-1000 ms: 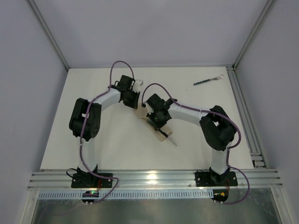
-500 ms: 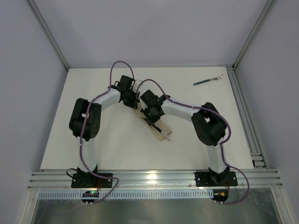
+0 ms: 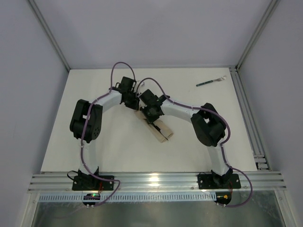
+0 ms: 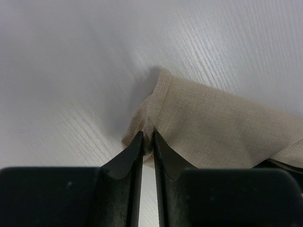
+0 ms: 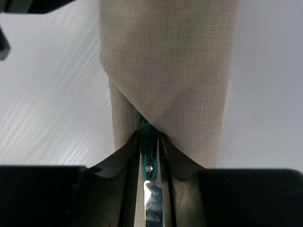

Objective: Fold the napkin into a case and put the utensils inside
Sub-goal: Insert the knife into the folded napkin.

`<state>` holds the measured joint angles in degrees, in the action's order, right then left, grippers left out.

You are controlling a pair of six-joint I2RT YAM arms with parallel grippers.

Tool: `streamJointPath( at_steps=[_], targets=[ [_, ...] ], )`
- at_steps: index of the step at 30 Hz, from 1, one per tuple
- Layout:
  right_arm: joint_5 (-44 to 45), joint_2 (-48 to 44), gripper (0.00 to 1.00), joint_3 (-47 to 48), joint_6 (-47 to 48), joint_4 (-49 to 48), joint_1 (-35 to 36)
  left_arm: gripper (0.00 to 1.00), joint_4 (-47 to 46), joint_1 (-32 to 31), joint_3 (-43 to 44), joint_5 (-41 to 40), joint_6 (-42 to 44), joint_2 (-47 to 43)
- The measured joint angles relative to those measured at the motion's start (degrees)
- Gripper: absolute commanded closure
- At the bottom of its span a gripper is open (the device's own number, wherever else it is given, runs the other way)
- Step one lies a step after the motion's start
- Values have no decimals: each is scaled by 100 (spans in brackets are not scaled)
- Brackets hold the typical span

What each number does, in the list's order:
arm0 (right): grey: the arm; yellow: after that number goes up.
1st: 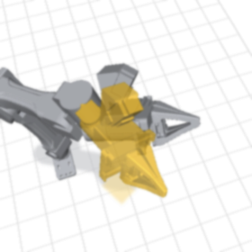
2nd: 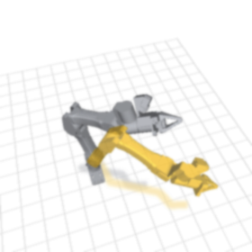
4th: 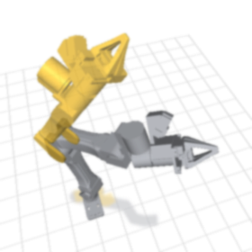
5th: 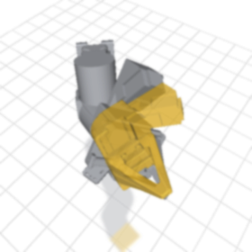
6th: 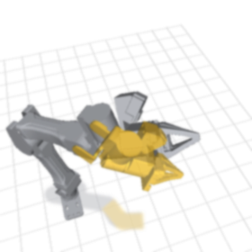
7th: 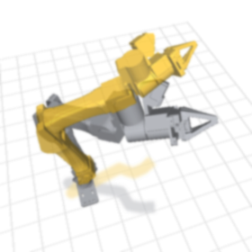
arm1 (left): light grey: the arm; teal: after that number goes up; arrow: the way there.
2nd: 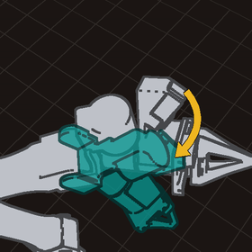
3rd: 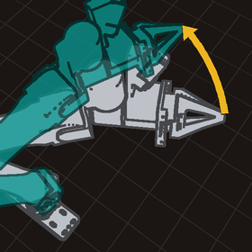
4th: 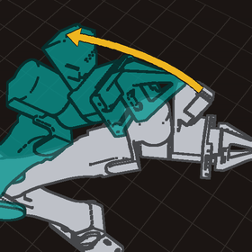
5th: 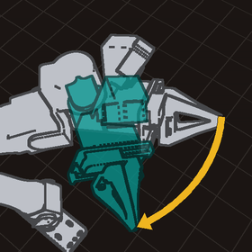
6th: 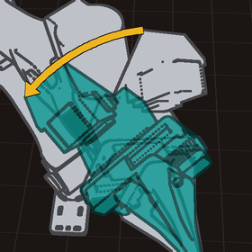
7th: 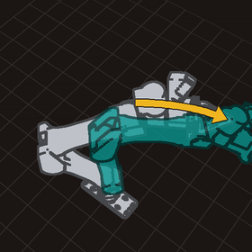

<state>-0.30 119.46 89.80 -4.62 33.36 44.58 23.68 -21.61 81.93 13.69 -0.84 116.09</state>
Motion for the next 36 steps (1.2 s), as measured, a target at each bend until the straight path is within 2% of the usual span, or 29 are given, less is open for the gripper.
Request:
streamJointPath(
  at_steps=[1, 5, 12, 20, 27, 36],
  targets=[
    [22, 7, 67, 0, -24, -24, 0, 85, -7, 2, -2, 0, -2, 0],
    [83, 22, 52, 2, -66, -37, 9, 85, -26, 11, -24, 0, 0, 0],
    [249, -243, 52, -243, -55, 4, 111, 85, -26, -2, -24, 0, 28, 0],
    [302, -1473, 53, -1497, -107, 131, 160, 85, -26, -2, -26, 9, 146, -2],
    [249, -1661, 56, -2140, -188, 133, 157, 85, -24, -2, -26, 22, 153, -2],
    [210, -1663, 77, -2210, -280, 72, 157, 85, -7, -2, -26, 17, 179, -55]
  ],
)
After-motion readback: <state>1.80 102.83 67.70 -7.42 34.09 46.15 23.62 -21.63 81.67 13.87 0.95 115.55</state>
